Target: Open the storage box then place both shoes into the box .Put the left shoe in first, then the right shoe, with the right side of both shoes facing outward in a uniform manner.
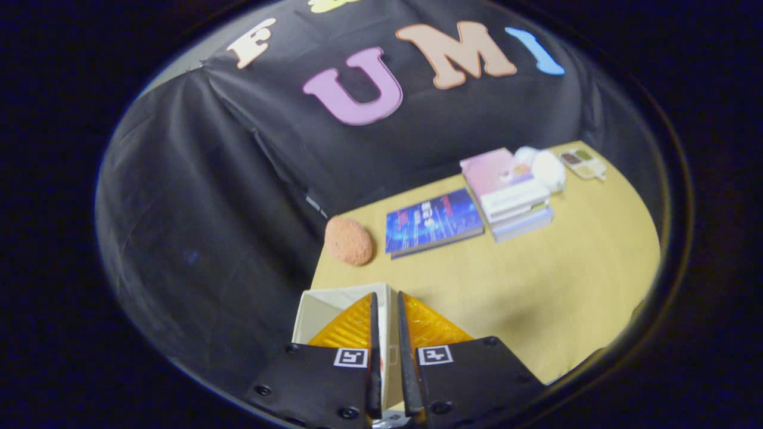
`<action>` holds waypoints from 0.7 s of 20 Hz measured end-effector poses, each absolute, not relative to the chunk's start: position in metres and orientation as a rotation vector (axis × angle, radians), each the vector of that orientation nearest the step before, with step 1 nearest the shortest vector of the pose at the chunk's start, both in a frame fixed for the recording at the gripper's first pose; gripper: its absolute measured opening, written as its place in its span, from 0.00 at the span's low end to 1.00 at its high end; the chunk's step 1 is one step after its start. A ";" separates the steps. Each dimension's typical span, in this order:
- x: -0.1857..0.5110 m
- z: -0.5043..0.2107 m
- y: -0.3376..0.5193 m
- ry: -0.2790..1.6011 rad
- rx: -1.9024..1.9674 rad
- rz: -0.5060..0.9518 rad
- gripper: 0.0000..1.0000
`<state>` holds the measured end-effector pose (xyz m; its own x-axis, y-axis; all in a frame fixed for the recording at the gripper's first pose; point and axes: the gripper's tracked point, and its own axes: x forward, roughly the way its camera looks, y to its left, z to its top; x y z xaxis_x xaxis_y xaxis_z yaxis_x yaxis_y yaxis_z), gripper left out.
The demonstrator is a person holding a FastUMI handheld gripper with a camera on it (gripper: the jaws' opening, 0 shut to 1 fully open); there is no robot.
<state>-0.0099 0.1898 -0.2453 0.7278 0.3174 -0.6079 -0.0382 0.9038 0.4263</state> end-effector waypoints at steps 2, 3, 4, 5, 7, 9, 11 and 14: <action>0.007 -0.203 0.165 0.593 0.344 0.177 0.17; 0.016 -0.179 0.151 0.517 0.307 0.163 0.17; 0.024 -0.154 0.137 0.440 0.270 0.148 0.16; 0.028 -0.129 0.124 0.367 0.236 0.131 0.16; 0.033 -0.079 0.100 0.237 0.196 0.106 0.16; 0.034 -0.040 0.080 0.139 0.162 0.078 0.16; 0.033 -0.012 0.062 0.080 0.145 0.058 0.16; 0.029 0.024 0.042 0.017 0.132 0.038 0.16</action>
